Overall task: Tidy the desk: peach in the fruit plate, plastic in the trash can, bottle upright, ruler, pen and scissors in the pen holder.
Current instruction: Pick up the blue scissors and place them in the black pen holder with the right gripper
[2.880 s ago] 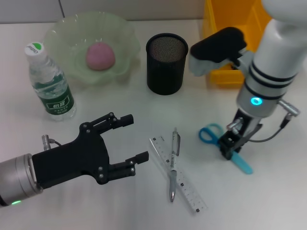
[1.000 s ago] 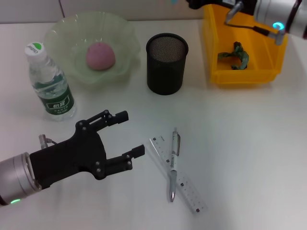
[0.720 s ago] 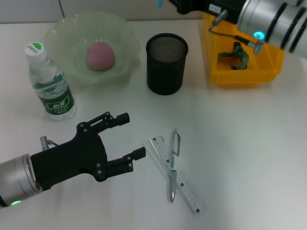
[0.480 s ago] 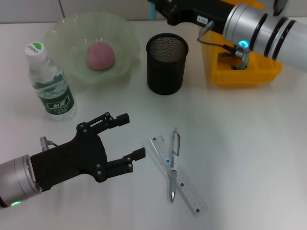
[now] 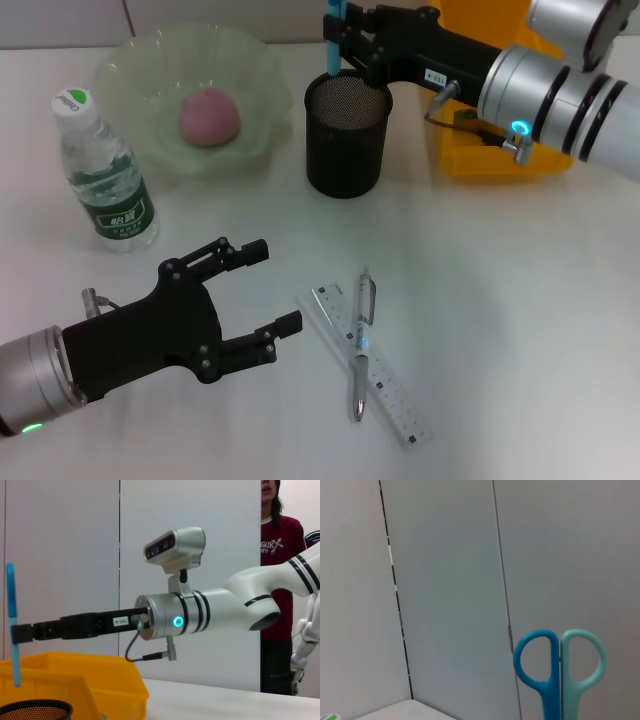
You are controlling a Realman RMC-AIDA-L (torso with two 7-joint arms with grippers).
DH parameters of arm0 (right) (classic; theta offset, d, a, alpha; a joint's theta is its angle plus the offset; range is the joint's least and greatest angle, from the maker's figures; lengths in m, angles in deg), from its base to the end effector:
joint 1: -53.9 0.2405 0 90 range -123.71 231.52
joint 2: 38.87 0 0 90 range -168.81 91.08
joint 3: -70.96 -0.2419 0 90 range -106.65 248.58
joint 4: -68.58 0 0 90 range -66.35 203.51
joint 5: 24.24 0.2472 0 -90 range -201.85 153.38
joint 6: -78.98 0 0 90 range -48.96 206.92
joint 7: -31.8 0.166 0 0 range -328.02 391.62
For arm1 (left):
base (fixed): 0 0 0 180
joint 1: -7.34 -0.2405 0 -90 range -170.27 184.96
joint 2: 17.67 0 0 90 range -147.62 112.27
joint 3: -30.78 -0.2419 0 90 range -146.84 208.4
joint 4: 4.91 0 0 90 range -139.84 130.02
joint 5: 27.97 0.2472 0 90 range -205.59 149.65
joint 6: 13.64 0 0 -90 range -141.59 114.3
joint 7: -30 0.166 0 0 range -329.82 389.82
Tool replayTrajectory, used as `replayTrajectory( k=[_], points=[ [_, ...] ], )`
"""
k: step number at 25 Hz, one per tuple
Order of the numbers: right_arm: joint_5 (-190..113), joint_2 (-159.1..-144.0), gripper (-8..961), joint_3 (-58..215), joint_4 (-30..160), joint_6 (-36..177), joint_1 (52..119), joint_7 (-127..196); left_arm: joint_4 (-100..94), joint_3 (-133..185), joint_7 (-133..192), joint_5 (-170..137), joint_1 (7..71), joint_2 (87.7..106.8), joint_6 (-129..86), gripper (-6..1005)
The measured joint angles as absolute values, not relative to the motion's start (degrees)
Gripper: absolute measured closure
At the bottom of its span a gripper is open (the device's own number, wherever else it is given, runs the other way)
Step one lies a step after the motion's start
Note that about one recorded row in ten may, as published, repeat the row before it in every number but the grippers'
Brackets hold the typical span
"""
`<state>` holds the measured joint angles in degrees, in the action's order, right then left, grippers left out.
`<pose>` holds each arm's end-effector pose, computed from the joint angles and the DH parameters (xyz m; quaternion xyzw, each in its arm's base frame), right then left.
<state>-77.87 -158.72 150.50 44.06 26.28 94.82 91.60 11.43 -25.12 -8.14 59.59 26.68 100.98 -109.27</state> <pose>0.1685 0.4522 -0.0780 -0.8788 0.1890 0.3304 0.2877 -0.2882 0.2622 -0.0654 -0.9092 -0.0775 -0.3697 0.1752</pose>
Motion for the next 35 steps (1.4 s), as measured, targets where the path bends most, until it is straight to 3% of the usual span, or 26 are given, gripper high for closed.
replayTrajectory(
  k=[32,35],
  points=[
    [-78.0,-158.75,700,152.8,51.1,29.9,96.7,89.5,11.3,-25.1,-8.0,59.5,26.5,101.06,-109.4,197],
    [-77.9,-158.75,594,152.9,50.6,29.5,96.1,89.5,11.3,-25.1,-8.0,59.5,26.4,100.99,-109.5,197]
  ],
)
